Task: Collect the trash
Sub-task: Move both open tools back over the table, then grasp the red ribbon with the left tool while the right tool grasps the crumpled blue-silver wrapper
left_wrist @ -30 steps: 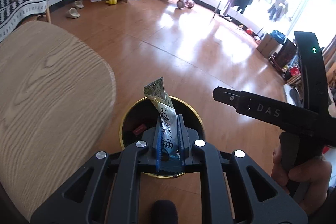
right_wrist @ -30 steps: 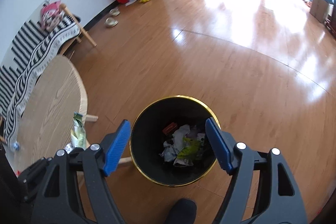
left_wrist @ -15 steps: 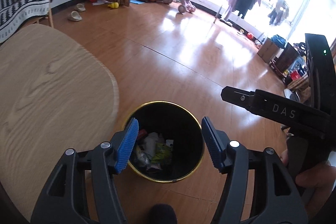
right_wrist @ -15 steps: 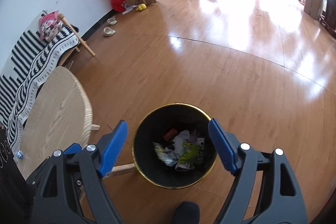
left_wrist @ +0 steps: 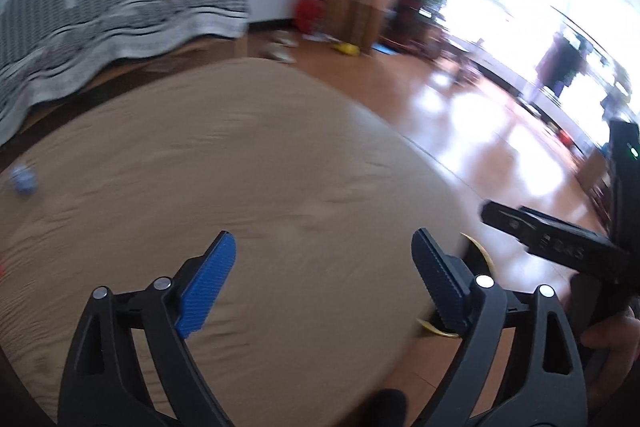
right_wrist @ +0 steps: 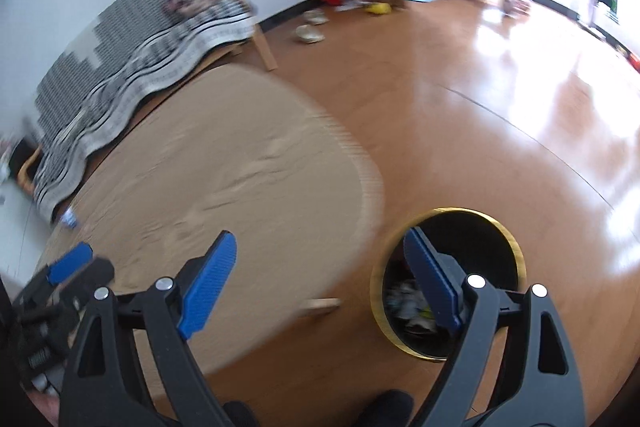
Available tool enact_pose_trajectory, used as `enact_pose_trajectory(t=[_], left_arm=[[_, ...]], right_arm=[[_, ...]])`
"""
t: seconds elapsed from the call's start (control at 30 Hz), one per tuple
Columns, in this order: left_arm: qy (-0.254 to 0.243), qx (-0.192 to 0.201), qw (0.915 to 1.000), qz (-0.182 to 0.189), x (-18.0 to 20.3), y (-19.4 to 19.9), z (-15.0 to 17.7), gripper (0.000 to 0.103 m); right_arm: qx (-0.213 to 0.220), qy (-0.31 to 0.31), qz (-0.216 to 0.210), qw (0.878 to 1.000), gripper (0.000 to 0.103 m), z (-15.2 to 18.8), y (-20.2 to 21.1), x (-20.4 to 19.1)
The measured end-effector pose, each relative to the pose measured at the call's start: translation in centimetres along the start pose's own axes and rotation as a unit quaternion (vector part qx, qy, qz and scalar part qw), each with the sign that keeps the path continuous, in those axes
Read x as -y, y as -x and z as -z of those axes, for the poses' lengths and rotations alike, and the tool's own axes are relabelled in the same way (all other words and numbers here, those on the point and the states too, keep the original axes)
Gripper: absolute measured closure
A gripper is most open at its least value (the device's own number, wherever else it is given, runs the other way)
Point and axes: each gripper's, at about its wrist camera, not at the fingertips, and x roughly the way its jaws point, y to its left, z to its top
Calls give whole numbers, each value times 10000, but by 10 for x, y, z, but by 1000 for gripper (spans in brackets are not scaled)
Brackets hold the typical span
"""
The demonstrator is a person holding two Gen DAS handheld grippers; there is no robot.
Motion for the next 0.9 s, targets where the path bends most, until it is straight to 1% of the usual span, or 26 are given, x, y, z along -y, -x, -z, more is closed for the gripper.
enact_pose_trajectory(t=[0.07, 0.1, 0.13, 0.2, 0.27, 0.33, 0.4, 0.47, 0.6, 0.67, 0.77, 0.9], left_arm=[[290, 62, 9990, -343, -45, 15, 3, 15], [387, 77, 9982, -457, -59, 19, 3, 15], [572, 101, 9959, -688, -86, 28, 5, 15], [866, 131, 9904, -1065, -128, 40, 11, 14], [1244, 167, 9807, -1501, -176, 56, 21, 13], [1472, 150, 9722, -1813, -209, 64, 27, 12], [1743, 136, 9609, -2147, -249, 71, 37, 12], [1922, 103, 9521, -2376, -276, 74, 48, 12], [2288, 64, 9380, -2602, -331, 68, 53, 12], [2421, 52, 9339, -2630, -346, 63, 56, 12], [2485, -90, 9333, -2592, -362, 49, 56, 12], [2441, -323, 9302, -2724, -374, 31, 56, 12]], right_arm=[[-67, 357, -223, 9991, 20, 0, -8, -44], [-94, 512, -305, 9982, 20, 1, -11, -63], [-124, 666, -391, 9969, 20, 4, -14, -83], [-264, 940, -698, 9928, 19, 9, -22, -127], [-375, 1143, -909, 9886, 18, 17, -28, -163], [-442, 1410, -1050, 9834, 18, 27, -32, -202], [-487, 1606, -1148, 9791, 18, 35, -36, -229], [-564, 1809, -1227, 9742, 18, 46, -42, -257], [-710, 2117, -1302, 9660, 18, 62, -53, -296], [-765, 2253, -1315, 9623, 18, 69, -59, -309], [-839, 2364, -1331, 9588, 18, 73, -67, -318], [-907, 2445, -1368, 9557, 18, 76, -74, -324]])
